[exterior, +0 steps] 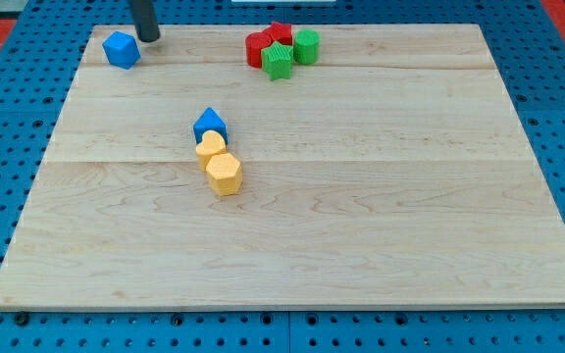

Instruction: Move the blue triangle into the red circle

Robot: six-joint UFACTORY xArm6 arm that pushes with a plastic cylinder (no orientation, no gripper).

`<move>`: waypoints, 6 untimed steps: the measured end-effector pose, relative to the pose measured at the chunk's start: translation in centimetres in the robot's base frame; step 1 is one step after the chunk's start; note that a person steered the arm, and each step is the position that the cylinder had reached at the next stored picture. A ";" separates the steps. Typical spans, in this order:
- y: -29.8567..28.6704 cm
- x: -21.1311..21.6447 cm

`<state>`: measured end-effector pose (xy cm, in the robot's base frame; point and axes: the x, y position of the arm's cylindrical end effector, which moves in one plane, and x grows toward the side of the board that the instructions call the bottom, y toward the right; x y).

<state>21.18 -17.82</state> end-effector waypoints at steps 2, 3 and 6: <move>2.1 -0.3; 4.0 -1.6; 22.6 1.4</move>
<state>22.54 4.79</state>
